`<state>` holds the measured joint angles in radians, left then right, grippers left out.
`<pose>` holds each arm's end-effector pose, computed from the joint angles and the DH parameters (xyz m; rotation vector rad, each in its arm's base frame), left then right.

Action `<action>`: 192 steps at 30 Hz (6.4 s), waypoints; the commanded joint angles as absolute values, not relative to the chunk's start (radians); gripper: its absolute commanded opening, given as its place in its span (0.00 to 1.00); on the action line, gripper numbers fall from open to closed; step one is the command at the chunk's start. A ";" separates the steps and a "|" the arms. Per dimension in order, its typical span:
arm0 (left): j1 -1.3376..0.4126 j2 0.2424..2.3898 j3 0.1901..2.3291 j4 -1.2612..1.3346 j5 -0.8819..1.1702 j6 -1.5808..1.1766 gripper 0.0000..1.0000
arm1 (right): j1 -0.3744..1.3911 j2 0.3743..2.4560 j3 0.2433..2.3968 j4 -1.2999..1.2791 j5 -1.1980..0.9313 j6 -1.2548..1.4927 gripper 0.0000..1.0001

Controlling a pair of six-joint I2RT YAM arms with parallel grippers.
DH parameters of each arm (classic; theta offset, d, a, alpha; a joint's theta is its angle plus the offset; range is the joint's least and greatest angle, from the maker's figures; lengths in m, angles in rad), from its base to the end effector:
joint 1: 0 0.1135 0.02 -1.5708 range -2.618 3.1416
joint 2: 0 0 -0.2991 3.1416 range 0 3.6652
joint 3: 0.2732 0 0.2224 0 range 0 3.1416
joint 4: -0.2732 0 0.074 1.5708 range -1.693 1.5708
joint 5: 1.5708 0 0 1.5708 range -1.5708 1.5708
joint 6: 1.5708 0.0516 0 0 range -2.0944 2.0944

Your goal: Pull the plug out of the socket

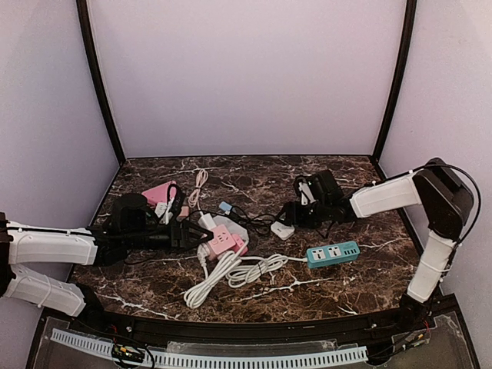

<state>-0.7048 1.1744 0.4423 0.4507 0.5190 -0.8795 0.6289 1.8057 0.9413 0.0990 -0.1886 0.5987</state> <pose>0.1495 -0.1608 0.2579 0.2333 2.1189 -1.5087 0.2888 0.2221 0.1940 -0.1368 2.4677 0.7968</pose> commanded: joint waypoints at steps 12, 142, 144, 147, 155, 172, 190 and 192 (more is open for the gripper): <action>-0.635 1.304 0.820 0.206 0.822 -0.552 0.28 | 0.717 1.378 0.851 0.047 -0.169 0.354 0.83; -0.528 1.375 1.000 0.006 1.142 -0.276 0.23 | 1.203 1.555 1.014 0.083 0.203 -0.277 0.45; -0.528 1.377 1.000 0.006 1.151 -0.280 0.23 | 1.207 1.563 1.021 0.083 0.209 -0.286 0.42; -0.528 1.380 1.000 0.006 1.152 -0.278 0.23 | 1.217 1.575 1.029 0.083 0.227 -0.305 0.37; -0.528 1.401 1.011 -0.040 1.148 -0.264 0.23 | 1.230 1.578 1.029 0.082 0.261 -0.343 0.21; -0.528 1.443 1.032 -0.097 1.143 -0.246 0.21 | 1.283 1.573 1.043 0.041 0.307 -0.431 0.00; -0.528 1.480 1.050 -0.132 1.142 -0.244 0.19 | 1.354 1.604 1.071 0.003 0.428 -0.438 0.00; -0.528 1.483 1.051 -0.132 1.141 -0.244 0.19 | 1.354 1.603 1.070 0.003 0.451 -0.427 0.00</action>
<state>-0.5327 1.4944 0.9989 -0.1806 1.1183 -0.2417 1.3224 1.5925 1.0363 -0.0235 0.4133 -0.4400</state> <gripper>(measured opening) 0.579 0.146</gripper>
